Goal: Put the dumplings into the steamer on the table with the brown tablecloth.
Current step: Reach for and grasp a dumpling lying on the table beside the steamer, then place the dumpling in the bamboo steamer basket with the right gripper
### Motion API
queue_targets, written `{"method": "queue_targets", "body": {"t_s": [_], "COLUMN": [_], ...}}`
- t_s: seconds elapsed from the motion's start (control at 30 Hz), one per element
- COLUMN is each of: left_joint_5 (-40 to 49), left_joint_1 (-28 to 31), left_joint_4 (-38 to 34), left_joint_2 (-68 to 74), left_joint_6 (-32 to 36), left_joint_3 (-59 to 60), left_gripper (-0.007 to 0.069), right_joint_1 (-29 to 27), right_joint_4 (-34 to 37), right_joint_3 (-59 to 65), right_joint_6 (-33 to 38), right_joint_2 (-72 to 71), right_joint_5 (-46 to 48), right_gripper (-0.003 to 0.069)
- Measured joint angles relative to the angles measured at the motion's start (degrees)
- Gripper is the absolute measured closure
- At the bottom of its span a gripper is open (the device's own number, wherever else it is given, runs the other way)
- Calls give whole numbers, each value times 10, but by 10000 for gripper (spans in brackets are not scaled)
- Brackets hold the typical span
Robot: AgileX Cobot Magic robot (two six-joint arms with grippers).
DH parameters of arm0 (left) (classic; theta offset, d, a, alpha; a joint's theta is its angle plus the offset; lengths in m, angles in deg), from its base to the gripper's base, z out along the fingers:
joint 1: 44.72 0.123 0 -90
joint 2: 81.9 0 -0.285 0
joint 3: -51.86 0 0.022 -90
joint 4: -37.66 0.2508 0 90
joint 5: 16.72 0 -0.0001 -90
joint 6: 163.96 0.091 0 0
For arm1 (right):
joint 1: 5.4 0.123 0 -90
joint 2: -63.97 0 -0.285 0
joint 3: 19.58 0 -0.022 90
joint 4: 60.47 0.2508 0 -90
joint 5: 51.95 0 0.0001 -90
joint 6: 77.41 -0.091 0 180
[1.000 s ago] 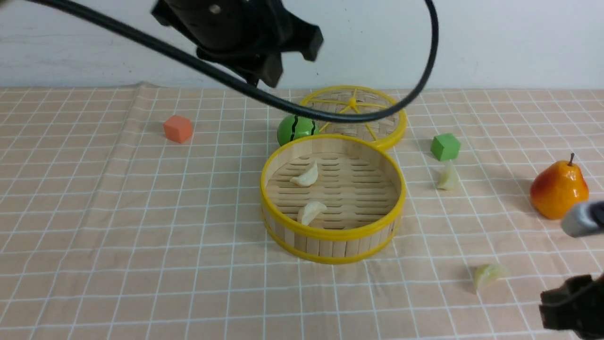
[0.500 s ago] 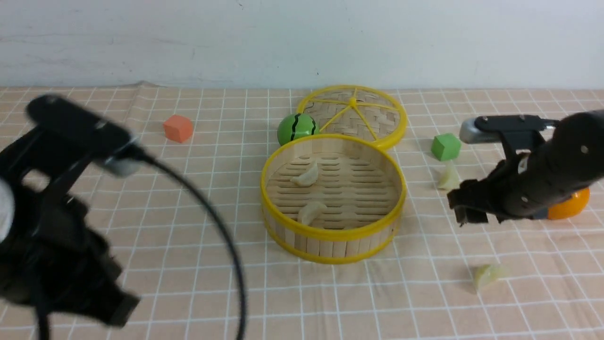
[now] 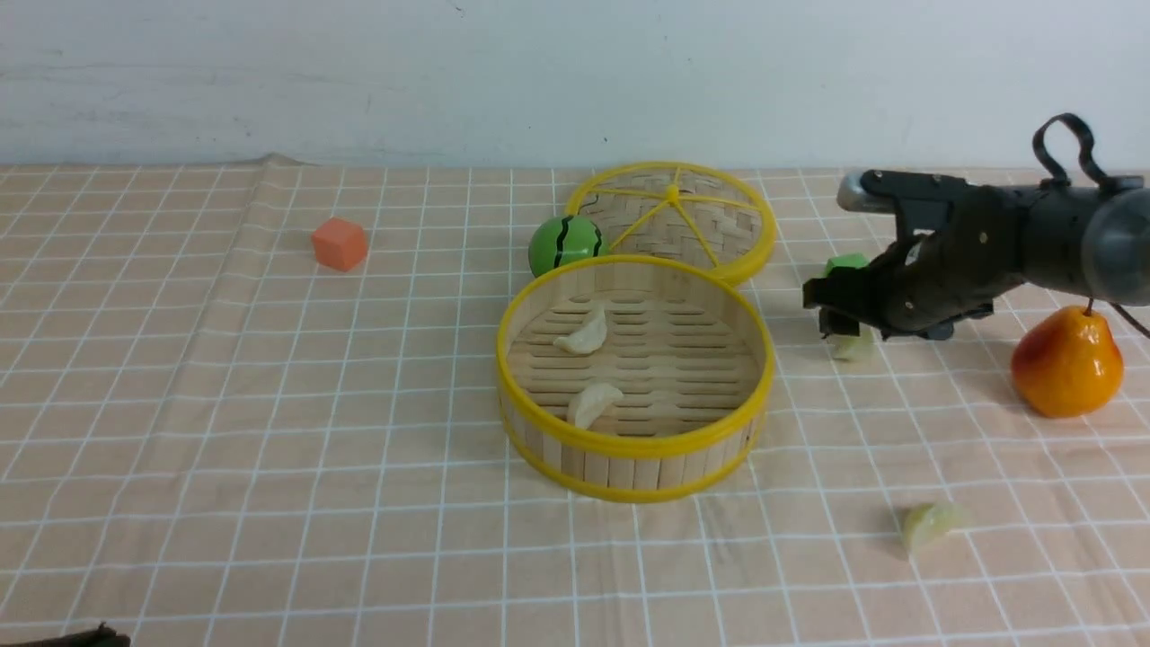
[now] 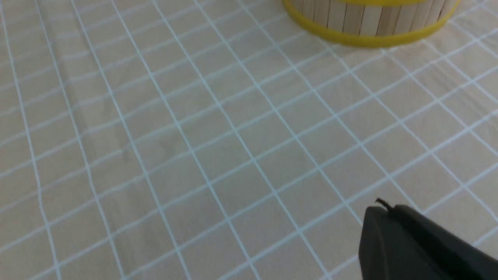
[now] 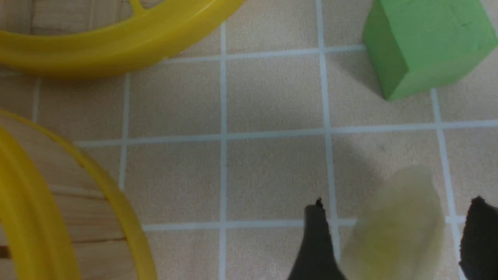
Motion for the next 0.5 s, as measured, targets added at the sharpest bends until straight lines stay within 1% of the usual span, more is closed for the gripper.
{"method": "queue_targets", "body": {"t_s": [0.03,0.07,0.13,0.17,0.2,0.37,0.5], "left_joint_5": [-7,-8,-12,-12,-13,-15,-21], "left_joint_1": [0,0,0,0,0,0,0], "left_joint_4": [8,10,23,26,28,33,35], "left_joint_2": [-7,-7,-12,-12,-12,-12,-12], "left_joint_6": [-1,-1,-7,-9,-9,-9,-10], "left_joint_3": [1,1,3,4,4,4,4], "left_gripper": [638,638,638,638,638,638,638], "right_joint_1": [0,0,0,-1,-1,-1,4], "right_joint_4": [-3,-3,-14,-16,-16,-16,-16], "right_joint_3": [0,0,0,-1,-1,-1,-1], "right_joint_6": [0,0,0,0,0,4,7], "right_joint_2": [7,8,15,14,13,0,-59], "right_joint_5": [-1,-1,-1,-2,-2,5,6], "right_gripper": [227,232,323,383,408,408,408]}}
